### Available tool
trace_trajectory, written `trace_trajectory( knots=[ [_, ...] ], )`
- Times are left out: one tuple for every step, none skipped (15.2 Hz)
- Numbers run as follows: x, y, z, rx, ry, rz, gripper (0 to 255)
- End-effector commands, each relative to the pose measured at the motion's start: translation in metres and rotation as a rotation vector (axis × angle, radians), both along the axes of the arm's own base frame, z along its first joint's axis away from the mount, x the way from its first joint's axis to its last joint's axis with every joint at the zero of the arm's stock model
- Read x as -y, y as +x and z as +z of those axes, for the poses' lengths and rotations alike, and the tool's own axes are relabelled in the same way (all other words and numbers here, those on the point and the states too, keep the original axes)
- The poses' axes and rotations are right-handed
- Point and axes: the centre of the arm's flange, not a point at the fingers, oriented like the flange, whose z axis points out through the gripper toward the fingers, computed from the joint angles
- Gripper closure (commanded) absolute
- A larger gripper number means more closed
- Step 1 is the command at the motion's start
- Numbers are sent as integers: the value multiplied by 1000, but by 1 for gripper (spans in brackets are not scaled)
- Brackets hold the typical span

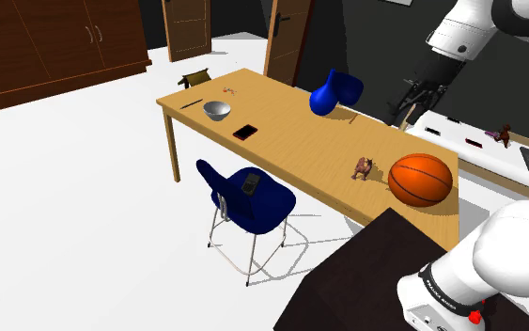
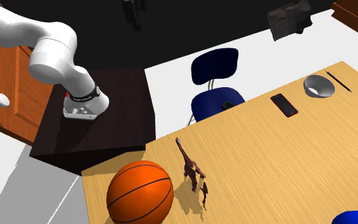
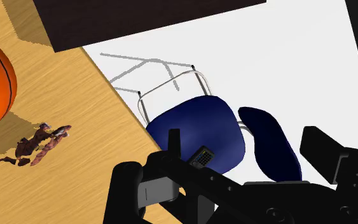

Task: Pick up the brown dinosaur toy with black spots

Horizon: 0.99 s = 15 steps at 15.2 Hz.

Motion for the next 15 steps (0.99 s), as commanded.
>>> trace_trajectory(
  knots=[
    [0,0,0,0,0,0,0],
    [7,6,-9,-3,-2,-12,0],
    [14,11,-19,-6,-5,-23,0],
    [21,17,-28,-9,-7,-35,0],
    [29,22,-37,-12,-9,-46,0],
    [36,28,-47,-15,-12,-58,0],
    [43,33,-56,-19,-14,-69,0],
    [51,38,-66,-22,-16,-81,0],
    [58,43,-75,-25,-18,-92,0],
    [66,48,-84,-28,-21,-104,0],
    [74,52,-94,-31,-23,-115,0],
    [82,57,-103,-34,-25,-127,0],
    [90,62,-112,-37,-28,-138,0],
    [98,66,-122,-40,-30,-150,0],
    [106,70,-131,-43,-32,-161,0]
  ],
)
